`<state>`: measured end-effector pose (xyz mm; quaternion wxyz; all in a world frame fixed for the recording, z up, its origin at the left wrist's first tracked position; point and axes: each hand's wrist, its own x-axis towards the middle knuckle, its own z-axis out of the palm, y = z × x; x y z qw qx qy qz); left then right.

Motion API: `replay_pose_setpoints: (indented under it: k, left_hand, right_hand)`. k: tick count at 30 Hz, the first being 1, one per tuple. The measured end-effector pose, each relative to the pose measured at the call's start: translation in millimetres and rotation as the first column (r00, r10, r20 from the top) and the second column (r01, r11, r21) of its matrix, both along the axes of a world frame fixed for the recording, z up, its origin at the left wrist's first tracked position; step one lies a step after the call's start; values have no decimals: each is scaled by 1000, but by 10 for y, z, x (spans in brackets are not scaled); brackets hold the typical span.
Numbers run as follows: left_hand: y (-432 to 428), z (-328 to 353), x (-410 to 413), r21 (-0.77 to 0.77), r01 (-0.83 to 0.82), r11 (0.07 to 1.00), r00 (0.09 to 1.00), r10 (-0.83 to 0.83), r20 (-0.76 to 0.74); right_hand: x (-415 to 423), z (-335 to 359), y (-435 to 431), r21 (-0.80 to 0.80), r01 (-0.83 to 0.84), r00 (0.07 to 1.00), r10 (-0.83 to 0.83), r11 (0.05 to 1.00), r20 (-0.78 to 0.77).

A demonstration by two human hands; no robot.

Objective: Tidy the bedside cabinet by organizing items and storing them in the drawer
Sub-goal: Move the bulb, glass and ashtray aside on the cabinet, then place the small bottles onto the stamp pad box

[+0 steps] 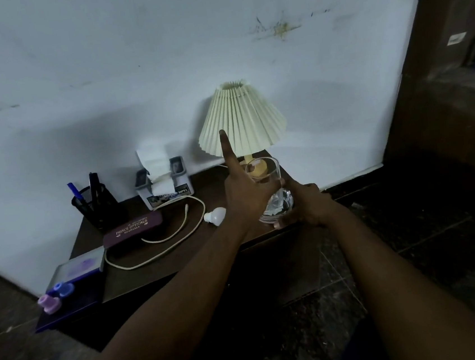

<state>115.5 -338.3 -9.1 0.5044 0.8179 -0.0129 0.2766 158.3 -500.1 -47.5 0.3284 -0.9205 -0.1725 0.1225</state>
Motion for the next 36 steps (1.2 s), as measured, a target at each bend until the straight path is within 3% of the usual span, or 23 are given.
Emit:
replay_pose_setpoints:
  k: [15, 20, 23, 25, 26, 29, 32, 34, 36]
  left_hand:
    - [42, -23, -193, -36, -14, 999, 999, 13, -41]
    - [657, 111, -758, 141, -131, 981, 986, 144, -88]
    - [1394, 150, -1112, 415, -287, 864, 942, 333, -42]
    - [1900, 196, -1359, 596, -370, 713, 878, 478, -27]
    - [2149, 205, -1491, 635, -421, 648, 831, 557, -18]
    - [2846, 138, -1879, 538, -620, 571, 658, 752, -39]
    - [3383, 55, -2195, 249, -772, 585, 535, 809, -242]
    - [3566, -6, -2351, 165, -759, 629, 555, 759, -342]
    - [3579, -65, -2461, 201, -657, 726, 613, 670, -418]
  right_hand:
    - [37, -60, 135, 27, 40, 998, -41, 999, 48]
    - [9, 23, 194, -127, 61, 993, -48, 990, 104]
    - [87, 246, 122, -419, 116, 988, -62, 901, 139]
    - [49, 438, 129, -402, 174, 965, -75, 899, 250]
    - [-24, 513, 219, -321, 201, 937, -85, 926, 340]
    - [-540, 671, 800, -111, 104, 822, -22, 988, 569]
    - [-1048, 638, 1537, -18, -143, 843, 131, 990, 522]
    - [-1248, 508, 2030, 0, -266, 877, 242, 964, 414]
    - [-1397, 363, 2469, 38, -377, 871, 340, 925, 355]
